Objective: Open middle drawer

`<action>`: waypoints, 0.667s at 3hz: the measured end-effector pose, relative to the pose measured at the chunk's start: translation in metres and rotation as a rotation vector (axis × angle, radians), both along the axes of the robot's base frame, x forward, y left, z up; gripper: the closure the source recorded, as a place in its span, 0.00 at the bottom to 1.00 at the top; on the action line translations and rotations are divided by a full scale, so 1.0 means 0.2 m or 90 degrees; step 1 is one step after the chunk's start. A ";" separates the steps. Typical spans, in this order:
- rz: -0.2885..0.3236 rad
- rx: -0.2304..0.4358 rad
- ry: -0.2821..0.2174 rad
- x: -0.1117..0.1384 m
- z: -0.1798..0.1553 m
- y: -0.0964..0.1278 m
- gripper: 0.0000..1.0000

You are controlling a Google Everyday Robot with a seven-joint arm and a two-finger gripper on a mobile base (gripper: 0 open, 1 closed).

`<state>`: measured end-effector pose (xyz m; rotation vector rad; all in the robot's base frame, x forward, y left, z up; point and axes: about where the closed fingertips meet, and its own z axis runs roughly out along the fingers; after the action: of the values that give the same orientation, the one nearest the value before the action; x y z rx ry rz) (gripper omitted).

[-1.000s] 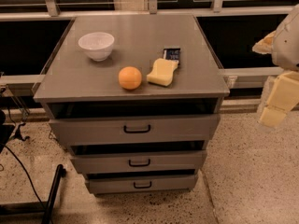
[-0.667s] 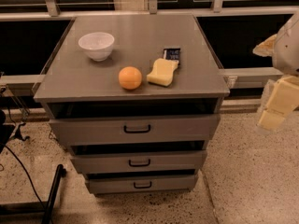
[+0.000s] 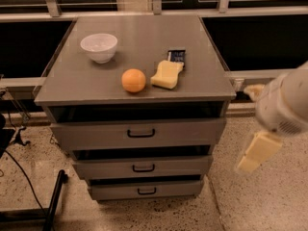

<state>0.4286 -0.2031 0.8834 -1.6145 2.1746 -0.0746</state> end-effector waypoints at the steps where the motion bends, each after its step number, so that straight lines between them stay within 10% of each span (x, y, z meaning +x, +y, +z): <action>1: -0.001 0.026 -0.016 0.06 -0.23 0.04 0.00; 2: -0.013 0.048 0.013 0.09 -0.59 0.10 0.00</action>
Offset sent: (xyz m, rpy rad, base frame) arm 0.0248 0.0321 -0.2029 0.1196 0.1015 -0.0482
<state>0.4471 -0.1837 0.7659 -1.5579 2.1824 0.0178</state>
